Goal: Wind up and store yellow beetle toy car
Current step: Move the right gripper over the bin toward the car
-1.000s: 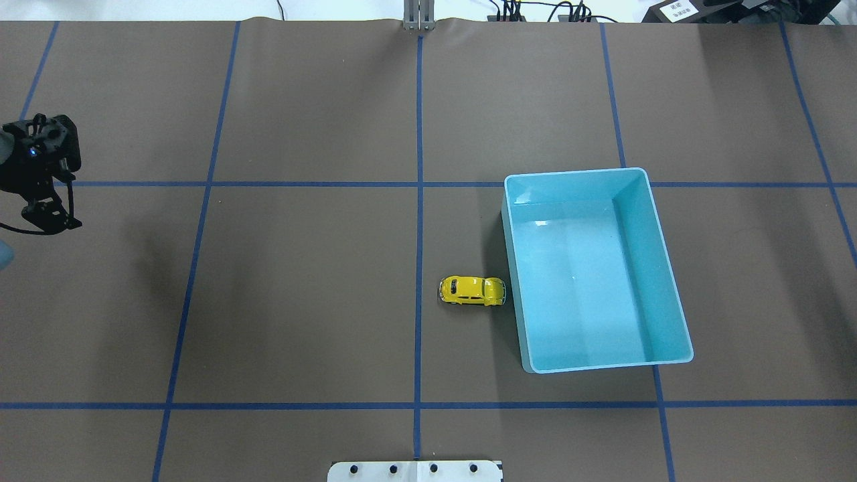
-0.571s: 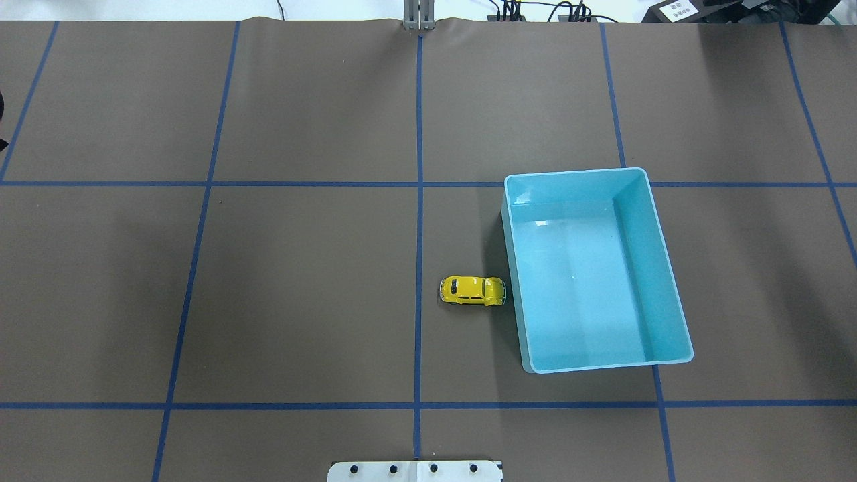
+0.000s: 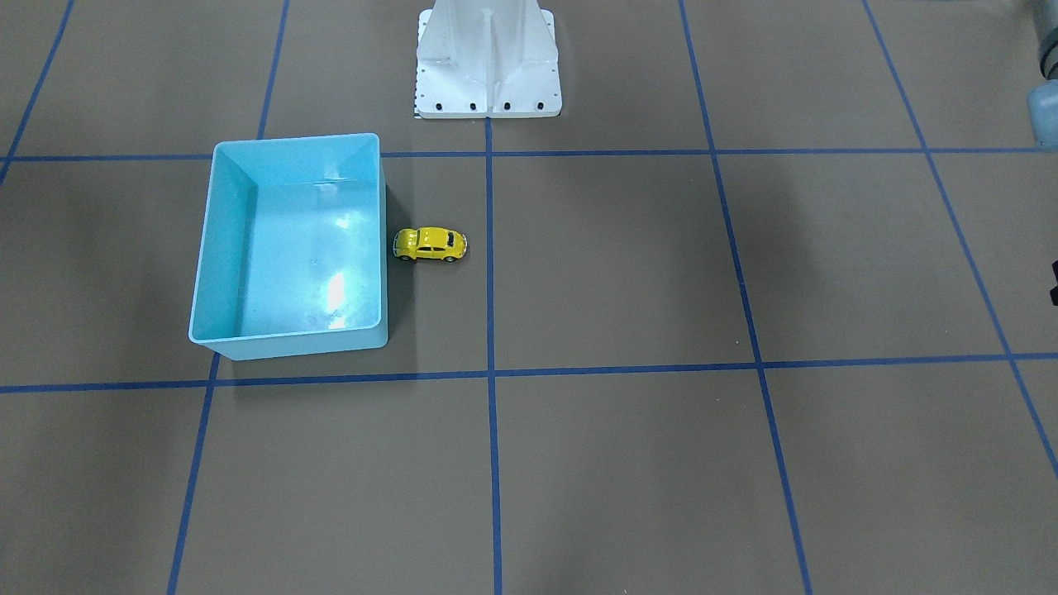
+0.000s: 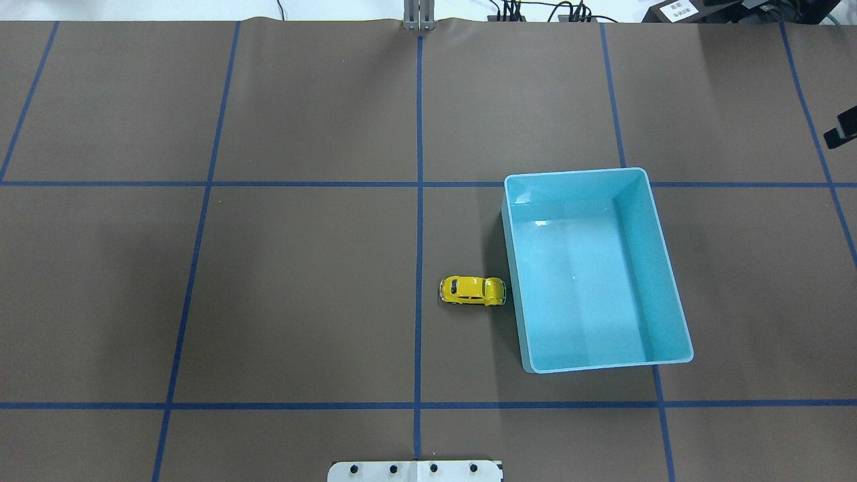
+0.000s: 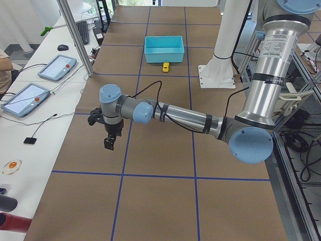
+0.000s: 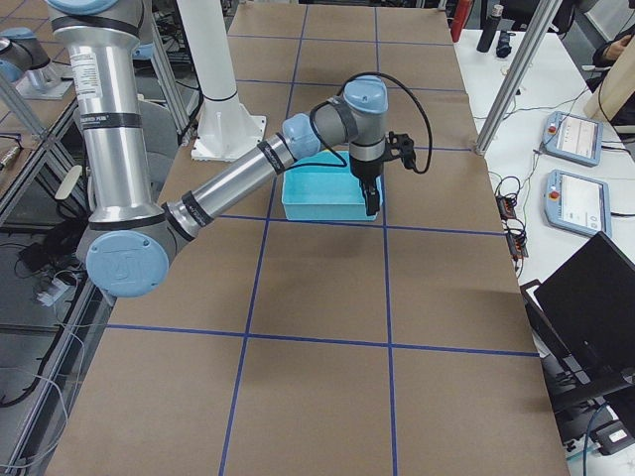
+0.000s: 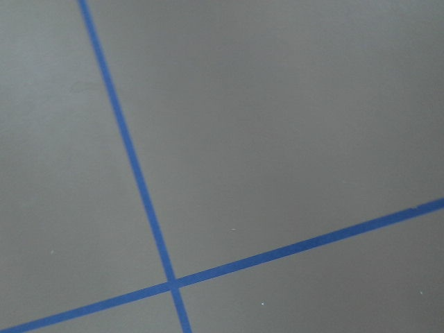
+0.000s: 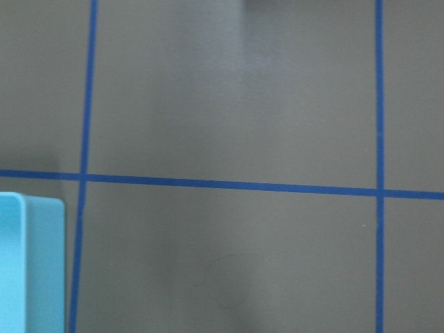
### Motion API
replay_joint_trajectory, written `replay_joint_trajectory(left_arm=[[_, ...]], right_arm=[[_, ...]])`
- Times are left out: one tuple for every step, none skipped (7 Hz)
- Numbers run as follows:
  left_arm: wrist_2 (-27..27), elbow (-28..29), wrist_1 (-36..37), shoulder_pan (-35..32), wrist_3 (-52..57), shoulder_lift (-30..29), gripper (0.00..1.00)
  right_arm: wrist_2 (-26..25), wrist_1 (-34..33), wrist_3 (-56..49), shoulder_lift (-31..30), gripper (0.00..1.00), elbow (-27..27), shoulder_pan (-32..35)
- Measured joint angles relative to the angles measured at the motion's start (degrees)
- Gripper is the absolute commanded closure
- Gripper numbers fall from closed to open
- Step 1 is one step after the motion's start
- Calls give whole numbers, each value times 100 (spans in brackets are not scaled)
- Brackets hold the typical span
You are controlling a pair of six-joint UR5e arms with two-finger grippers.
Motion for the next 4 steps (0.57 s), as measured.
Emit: replay_joint_trajectory(left_arm=[[-273,11,214,-202,-95,84,0],[-456,11,396,-316,-123,182,0],[-527,4,444,-377,-105,341,0],[-551,9,439,-428,-91,516,0]], right_arm=[[-86,-39,-21,392,0,232,-486],[-165,-174,-99,996,0,320,-1063],[-370,-378,-263,1554,0,369,-1708],[-796,-490,-634,1919,0,385,-2347]])
